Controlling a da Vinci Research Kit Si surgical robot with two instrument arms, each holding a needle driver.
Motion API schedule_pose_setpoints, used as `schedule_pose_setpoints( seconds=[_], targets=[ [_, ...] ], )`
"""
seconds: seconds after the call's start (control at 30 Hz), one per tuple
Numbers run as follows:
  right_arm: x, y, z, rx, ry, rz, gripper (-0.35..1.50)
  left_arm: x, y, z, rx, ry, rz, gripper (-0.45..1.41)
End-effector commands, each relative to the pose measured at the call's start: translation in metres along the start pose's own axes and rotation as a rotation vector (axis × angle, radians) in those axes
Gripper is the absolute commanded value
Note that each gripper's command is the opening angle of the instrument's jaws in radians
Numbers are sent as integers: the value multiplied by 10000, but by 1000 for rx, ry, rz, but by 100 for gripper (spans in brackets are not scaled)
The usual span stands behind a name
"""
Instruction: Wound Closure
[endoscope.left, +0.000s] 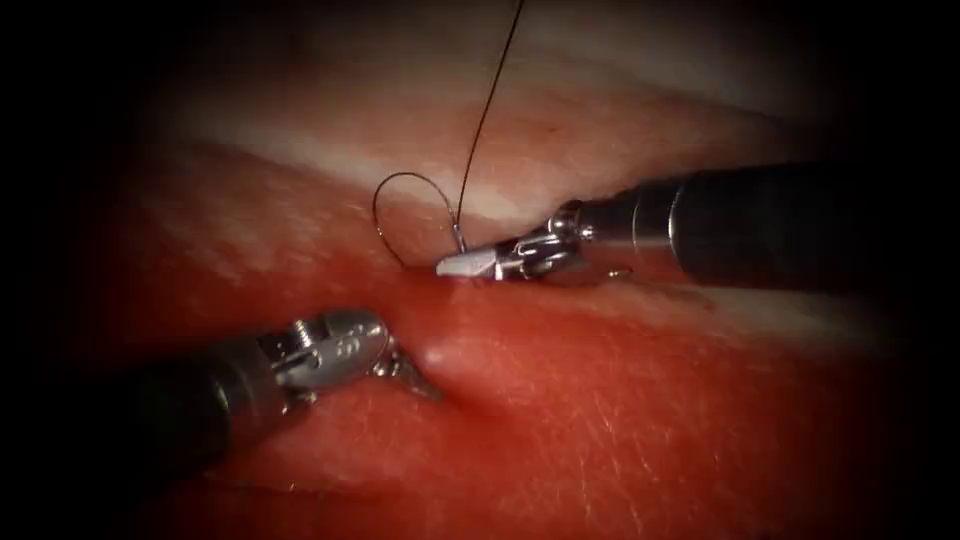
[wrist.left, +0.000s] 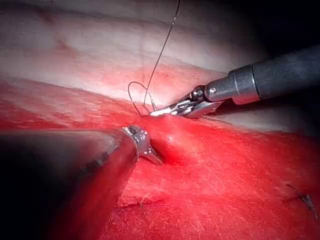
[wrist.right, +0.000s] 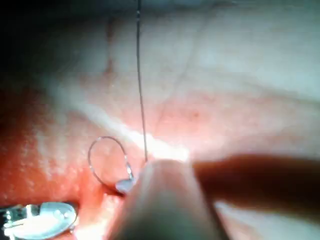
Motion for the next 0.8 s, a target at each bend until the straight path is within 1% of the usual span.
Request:
schedule_pose_setpoints(
  seconds=[0.03, 0.23, 0.47, 0.8],
  targets=[
    [2, 1, 9, 3, -5, -2, -35, -1, -6, 6, -1, 1, 1, -45],
    [-3, -2, 12, 7, -31, 26, -35, -1, -6, 6, 0, 1, 1, -45],
    [-5, -2, 12, 8, -37, 49, -35, -1, -6, 6, -1, 1, 1, -45],
    [-7, 0, 12, 10, -44, 134, -35, -1, -5, 5, -1, 0, 1, -45]
  ],
)
